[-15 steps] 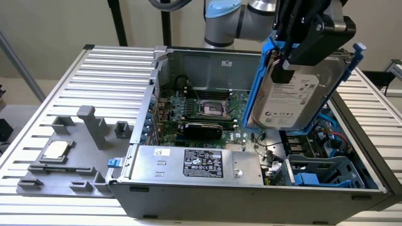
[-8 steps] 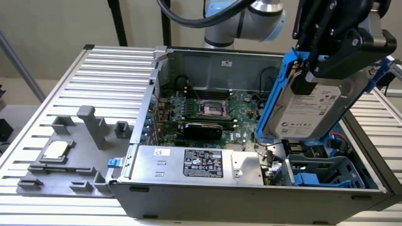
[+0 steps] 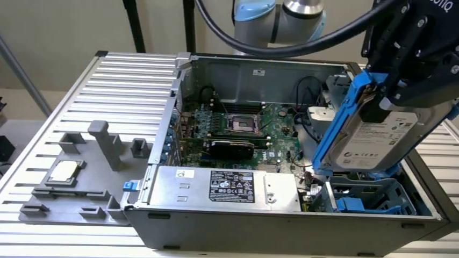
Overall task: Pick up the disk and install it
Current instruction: 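Pick up the disk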
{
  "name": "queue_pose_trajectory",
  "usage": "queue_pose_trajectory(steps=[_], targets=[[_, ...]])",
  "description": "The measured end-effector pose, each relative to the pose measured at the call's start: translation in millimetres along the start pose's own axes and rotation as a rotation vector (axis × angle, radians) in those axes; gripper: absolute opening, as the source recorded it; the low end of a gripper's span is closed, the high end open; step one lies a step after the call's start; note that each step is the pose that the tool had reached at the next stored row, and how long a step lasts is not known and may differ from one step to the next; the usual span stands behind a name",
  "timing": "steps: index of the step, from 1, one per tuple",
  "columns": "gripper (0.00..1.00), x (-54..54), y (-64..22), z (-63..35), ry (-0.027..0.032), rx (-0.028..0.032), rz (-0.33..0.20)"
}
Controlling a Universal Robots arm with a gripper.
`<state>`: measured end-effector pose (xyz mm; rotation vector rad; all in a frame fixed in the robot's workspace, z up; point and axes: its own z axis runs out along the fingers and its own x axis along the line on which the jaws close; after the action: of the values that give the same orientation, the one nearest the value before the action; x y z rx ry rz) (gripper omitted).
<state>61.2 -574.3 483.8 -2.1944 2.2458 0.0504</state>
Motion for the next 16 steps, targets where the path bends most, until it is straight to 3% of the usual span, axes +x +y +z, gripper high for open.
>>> queue_pose_trajectory(steps=[9, 16], targets=[[0.33, -0.2, -39.7, 14.5, 0.0009, -0.0019, -0.006], [0.33, 0.7, -44.3, 26.3, 0.0013, -0.0021, -0.007]])
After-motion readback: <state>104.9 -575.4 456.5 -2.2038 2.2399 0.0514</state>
